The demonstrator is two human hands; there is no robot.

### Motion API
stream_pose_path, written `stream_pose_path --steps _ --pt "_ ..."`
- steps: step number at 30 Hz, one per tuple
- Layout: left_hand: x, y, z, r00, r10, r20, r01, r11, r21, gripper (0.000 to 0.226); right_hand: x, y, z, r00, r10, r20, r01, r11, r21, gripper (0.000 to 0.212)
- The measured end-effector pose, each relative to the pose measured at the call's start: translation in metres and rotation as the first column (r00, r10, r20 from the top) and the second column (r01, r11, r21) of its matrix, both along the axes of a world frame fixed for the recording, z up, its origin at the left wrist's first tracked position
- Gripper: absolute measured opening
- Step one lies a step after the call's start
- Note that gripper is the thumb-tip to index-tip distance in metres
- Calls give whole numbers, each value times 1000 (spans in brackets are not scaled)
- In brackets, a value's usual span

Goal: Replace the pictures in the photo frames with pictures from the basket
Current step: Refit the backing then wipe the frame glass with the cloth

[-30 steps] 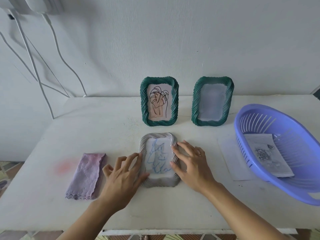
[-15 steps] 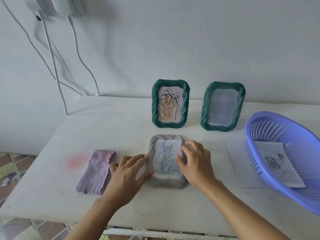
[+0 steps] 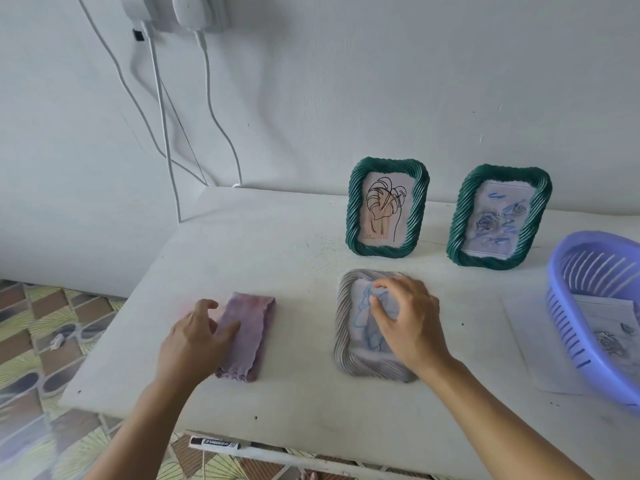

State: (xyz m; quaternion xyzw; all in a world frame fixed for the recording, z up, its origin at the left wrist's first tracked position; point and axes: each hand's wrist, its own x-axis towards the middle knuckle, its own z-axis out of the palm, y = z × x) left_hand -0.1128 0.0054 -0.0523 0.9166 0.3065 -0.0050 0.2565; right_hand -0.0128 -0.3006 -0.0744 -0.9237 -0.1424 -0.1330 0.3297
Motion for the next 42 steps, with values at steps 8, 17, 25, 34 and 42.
stream_pose_path --steps 8,17,25,34,42 --pt "10 -19 11 996 -31 79 42 988 -145 12 -5 -16 -14 997 -42 -61 44 999 30 33" --pt "25 -72 62 946 -20 322 189 844 -501 11 -8 -31 19 979 88 -186 -45 974 222 38" --pt "45 -150 69 933 52 355 261 580 -772 20 -30 -22 57 950 275 -147 -210 912 351 32" --pt "57 -178 72 891 -200 407 449 522 -725 41 -28 -54 51 952 208 -225 -71 865 497 31" --pt "49 -125 11 736 -662 141 647 750 140 58 -7 -78 33 983 181 11 -180 965 189 31"
